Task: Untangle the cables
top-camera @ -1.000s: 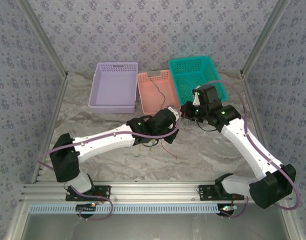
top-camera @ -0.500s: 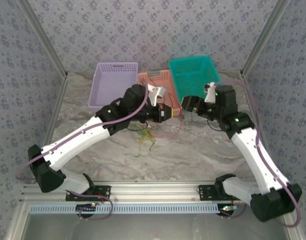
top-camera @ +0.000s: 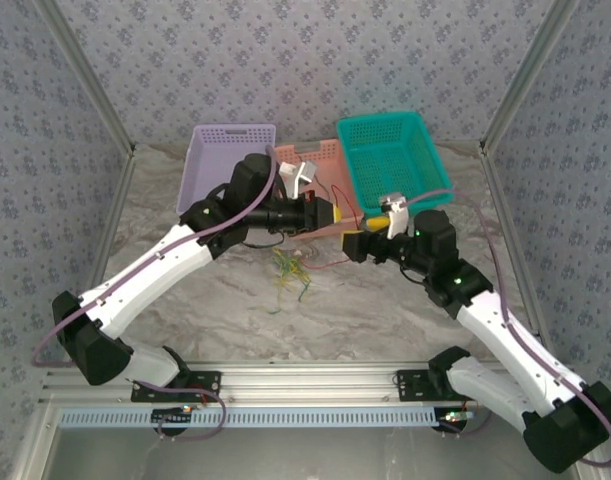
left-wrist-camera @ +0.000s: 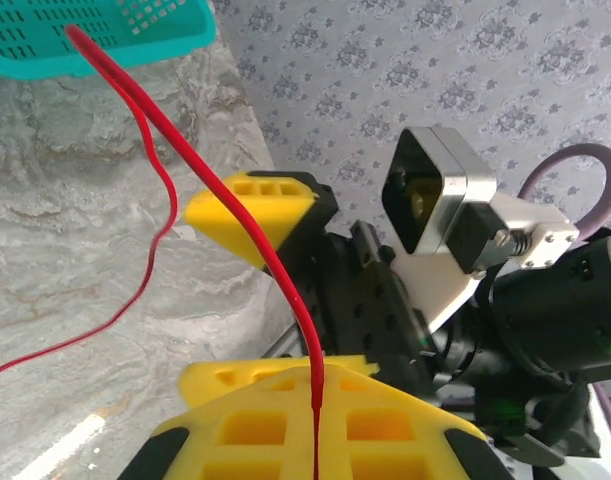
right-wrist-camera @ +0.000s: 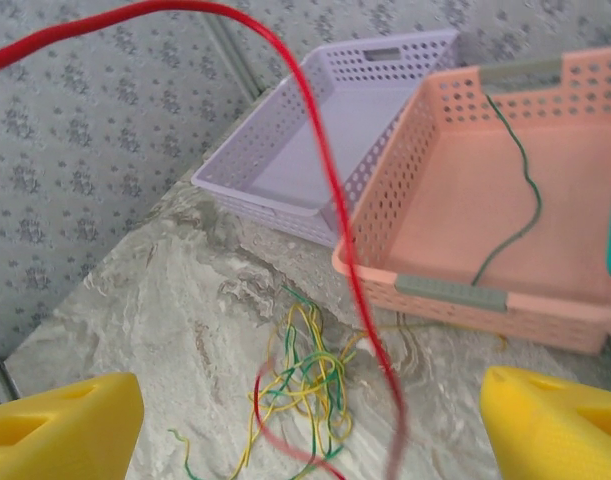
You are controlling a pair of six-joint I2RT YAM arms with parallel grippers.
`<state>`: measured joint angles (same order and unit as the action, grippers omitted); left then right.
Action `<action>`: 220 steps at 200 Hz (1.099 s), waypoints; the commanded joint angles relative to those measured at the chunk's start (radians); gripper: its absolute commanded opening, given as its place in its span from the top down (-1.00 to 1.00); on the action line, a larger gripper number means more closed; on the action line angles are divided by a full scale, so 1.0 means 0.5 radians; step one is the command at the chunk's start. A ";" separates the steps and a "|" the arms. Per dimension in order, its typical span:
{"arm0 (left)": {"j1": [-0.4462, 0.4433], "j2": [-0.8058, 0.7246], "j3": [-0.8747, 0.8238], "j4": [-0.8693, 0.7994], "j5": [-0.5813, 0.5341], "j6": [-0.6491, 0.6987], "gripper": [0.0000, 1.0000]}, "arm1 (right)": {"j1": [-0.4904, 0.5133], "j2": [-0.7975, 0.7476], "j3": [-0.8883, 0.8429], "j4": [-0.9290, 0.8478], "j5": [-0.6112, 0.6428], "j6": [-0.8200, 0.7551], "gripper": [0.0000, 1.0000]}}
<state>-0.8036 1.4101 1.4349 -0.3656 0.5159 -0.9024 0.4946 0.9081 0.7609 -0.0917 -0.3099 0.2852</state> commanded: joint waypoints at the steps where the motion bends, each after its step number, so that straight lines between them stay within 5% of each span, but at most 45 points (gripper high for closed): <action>1: 0.020 -0.038 0.095 -0.003 0.132 -0.063 1.00 | 0.053 0.123 0.056 0.190 0.082 -0.189 -0.75; 69: 0.065 -0.061 0.124 -0.029 0.246 -0.101 1.00 | 0.089 0.546 0.307 0.179 0.165 -0.230 -0.20; 105: 0.210 -0.083 0.133 -0.108 0.284 -0.066 1.00 | 0.102 0.599 0.412 0.091 0.076 -0.146 1.00; 130: 0.492 -0.045 0.191 -0.201 0.348 0.016 0.90 | 0.128 0.595 0.457 -0.013 0.011 0.001 1.00; 162: 0.896 0.125 0.276 -0.085 0.552 0.067 -0.18 | 0.194 0.847 0.784 -0.317 -0.009 0.300 1.00; 196: 1.242 0.119 0.356 -0.273 0.348 0.206 -0.32 | 0.262 1.122 1.131 -0.575 0.153 0.573 1.00; 220: 1.192 -0.177 0.290 -0.492 -0.069 0.462 -0.30 | 0.255 1.249 1.269 -0.729 0.291 0.773 1.00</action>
<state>-0.1757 1.4826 1.5696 -0.4995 0.6422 -0.8127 0.6231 1.4822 1.3186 -0.3149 -0.2489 0.5243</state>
